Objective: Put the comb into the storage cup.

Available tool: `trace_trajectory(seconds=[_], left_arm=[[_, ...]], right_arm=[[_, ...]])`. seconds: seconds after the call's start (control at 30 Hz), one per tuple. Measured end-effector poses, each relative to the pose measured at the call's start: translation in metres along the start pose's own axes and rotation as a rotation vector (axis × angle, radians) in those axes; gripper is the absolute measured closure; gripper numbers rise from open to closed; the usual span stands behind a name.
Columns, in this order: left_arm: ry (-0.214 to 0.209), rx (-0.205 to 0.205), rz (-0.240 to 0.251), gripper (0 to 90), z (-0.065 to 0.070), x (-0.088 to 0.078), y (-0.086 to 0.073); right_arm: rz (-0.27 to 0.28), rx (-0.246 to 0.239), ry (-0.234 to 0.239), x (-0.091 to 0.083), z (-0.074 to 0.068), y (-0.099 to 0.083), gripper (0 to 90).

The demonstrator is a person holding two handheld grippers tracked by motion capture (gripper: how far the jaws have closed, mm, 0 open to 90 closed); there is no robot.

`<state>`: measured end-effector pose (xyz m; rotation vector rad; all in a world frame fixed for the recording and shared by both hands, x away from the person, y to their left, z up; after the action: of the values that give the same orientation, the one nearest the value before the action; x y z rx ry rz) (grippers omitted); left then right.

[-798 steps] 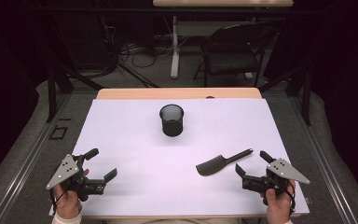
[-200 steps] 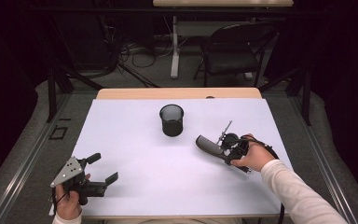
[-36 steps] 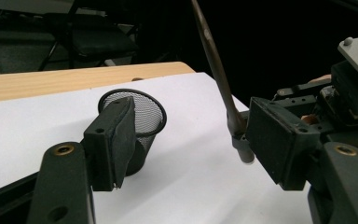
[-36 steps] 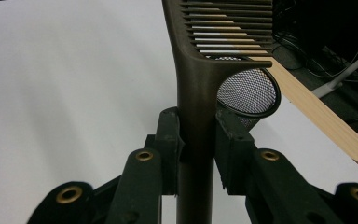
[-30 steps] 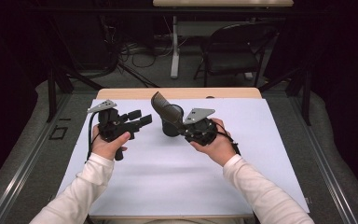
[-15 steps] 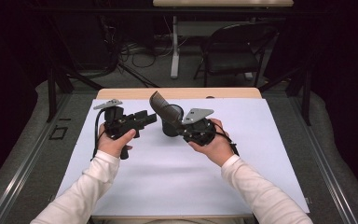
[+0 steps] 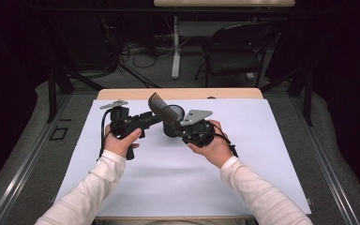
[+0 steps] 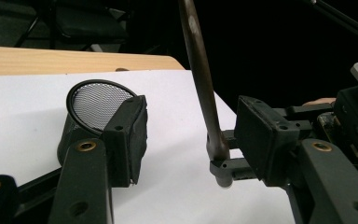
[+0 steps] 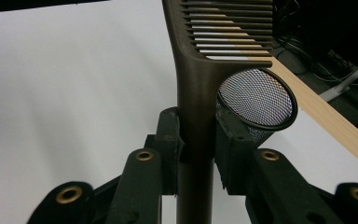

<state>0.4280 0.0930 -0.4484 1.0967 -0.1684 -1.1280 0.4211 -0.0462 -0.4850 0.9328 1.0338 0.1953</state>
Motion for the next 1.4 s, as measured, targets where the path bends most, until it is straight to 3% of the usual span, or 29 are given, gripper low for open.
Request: trace_trajectory(seconds=[0.47,0.7,0.9,1.4], left_arm=[[-0.004,-0.014,-0.010,49.3,0.003,0.012,-0.001],[-0.010,-0.040,-0.009,54.0,0.002,0.015,-0.001],[0.008,-0.053,0.006,58.7,0.002,0.016,-0.001],[0.009,-0.102,0.008,63.6,0.002,0.022,-0.004]], right_arm=[[0.009,0.001,0.008,0.002,-0.003,0.002,72.7],[0.009,-0.002,0.011,0.004,-0.006,0.002,72.7],[0.005,0.004,0.009,0.004,-0.005,0.002,72.7],[0.012,0.006,0.014,0.005,-0.008,0.003,72.7]])
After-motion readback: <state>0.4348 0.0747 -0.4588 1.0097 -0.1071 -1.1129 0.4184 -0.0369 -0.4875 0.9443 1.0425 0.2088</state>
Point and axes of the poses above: each handheld gripper's, and its own axes: x roughly forward along the jaws, y roughly out of its top, z roughly to its right, the point moved 8 cm from there along x, roughly forward along the jaws, and after that the axes turned 6 degrees about -z, right-handed, at the moved point
